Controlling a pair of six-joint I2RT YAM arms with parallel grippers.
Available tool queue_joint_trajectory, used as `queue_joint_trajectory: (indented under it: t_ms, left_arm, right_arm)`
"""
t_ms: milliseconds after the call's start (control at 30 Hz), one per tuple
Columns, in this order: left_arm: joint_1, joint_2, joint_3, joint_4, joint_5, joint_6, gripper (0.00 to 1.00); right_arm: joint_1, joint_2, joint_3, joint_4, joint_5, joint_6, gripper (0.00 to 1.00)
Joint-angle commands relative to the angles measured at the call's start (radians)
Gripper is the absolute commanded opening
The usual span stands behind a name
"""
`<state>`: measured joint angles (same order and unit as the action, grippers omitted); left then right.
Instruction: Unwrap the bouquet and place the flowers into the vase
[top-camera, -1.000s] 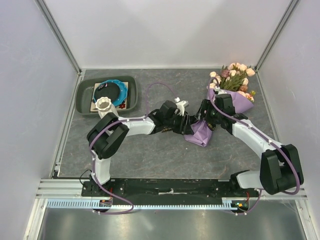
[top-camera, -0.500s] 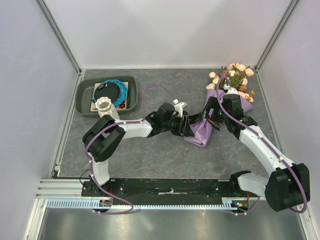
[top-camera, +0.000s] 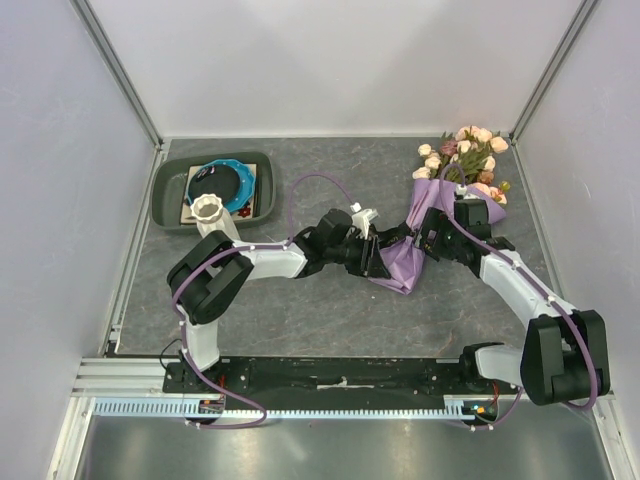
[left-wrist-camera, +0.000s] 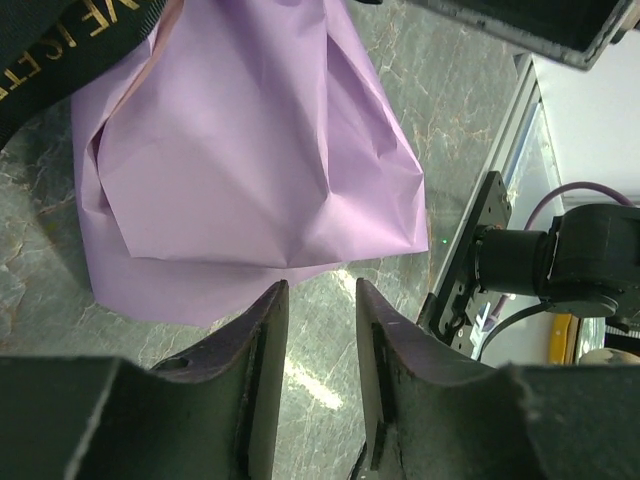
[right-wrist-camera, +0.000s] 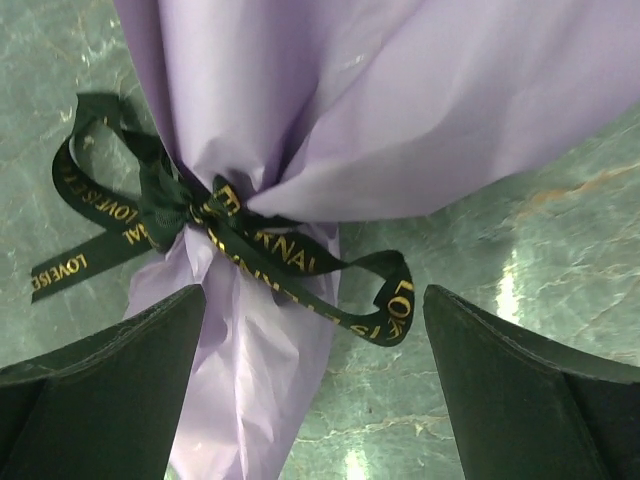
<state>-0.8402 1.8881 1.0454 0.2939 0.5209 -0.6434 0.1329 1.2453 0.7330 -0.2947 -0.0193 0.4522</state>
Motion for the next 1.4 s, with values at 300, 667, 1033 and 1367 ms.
queue_joint_trajectory:
  t_ms: [300,667,1033,1367]
  left_arm:
    - [-0.016,-0.046,-0.016,0.040,0.004,-0.016,0.38]
    - [-0.026,-0.041,0.004,0.030,-0.004,-0.018,0.38]
    - [-0.028,-0.037,0.011,0.025,-0.019,-0.025,0.38]
    - [-0.028,-0.159,-0.041,0.030,-0.044,0.011,0.67]
  right_arm:
    - [-0.018,-0.064,0.020,0.236,-0.468,0.226,0.95]
    - [0.014,0.107,0.062,0.463,-0.568,0.276,0.94]
    - [0.045,0.164,0.163,0.496,-0.608,0.261,0.93]
    - [0.065,0.249,0.232,0.433,-0.605,0.252,0.93]
